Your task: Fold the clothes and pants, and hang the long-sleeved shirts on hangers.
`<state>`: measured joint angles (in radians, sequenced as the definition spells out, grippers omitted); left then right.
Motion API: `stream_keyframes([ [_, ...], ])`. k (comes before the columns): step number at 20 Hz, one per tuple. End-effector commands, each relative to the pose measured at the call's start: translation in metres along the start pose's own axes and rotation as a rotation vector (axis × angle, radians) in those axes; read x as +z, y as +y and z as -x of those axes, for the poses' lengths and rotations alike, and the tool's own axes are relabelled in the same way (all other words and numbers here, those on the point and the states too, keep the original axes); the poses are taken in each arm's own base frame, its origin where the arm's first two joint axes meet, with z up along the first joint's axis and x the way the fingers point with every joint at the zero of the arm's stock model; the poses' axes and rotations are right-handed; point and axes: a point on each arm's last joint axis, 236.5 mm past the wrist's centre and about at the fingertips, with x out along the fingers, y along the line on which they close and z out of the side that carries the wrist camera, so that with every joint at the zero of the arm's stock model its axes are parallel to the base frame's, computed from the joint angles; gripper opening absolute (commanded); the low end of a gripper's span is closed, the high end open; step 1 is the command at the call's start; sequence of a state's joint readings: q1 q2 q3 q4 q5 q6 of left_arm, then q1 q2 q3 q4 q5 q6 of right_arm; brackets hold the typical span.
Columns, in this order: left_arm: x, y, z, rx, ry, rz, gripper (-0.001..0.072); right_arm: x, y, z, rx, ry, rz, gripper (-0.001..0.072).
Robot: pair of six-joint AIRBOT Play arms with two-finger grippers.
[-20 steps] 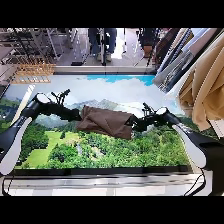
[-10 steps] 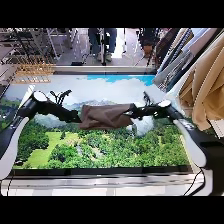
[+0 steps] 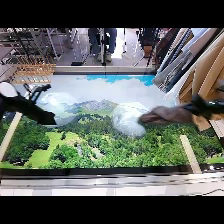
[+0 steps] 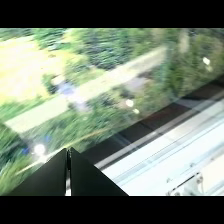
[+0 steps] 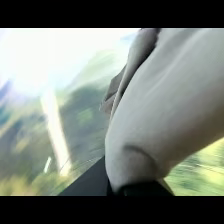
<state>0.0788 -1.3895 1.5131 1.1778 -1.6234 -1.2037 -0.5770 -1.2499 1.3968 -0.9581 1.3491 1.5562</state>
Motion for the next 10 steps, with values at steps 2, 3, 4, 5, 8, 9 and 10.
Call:
stream_keyframes([
  [2,-0.018,0.024,0.023,0.083,-0.043,0.091,0.0007,-0.029,-0.170,0.093,-0.406,-0.134,-0.238,0.0012],
  [3,-0.019,0.025,0.021,0.085,-0.048,0.097,0.0007,-0.045,-0.196,0.098,-0.435,-0.112,-0.248,0.0013],
  [4,-0.020,0.026,0.017,0.083,-0.044,0.102,0.0007,-0.062,-0.219,0.100,-0.453,-0.088,-0.276,0.0013],
  [5,-0.021,0.028,0.014,0.081,-0.041,0.106,0.0007,-0.075,-0.241,0.102,-0.478,-0.085,-0.318,0.0013],
  [8,-0.022,0.031,0.003,0.080,-0.039,0.116,0.0007,-0.130,-0.294,0.105,-0.558,0.002,-0.418,0.0014],
  [9,-0.021,0.032,0.001,0.081,-0.043,0.119,0.0007,-0.153,-0.308,0.105,-0.594,0.053,-0.455,0.0014],
  [10,-0.020,0.034,0.000,0.084,-0.049,0.120,0.0007,-0.173,-0.319,0.106,-0.624,0.099,-0.482,0.0016],
])
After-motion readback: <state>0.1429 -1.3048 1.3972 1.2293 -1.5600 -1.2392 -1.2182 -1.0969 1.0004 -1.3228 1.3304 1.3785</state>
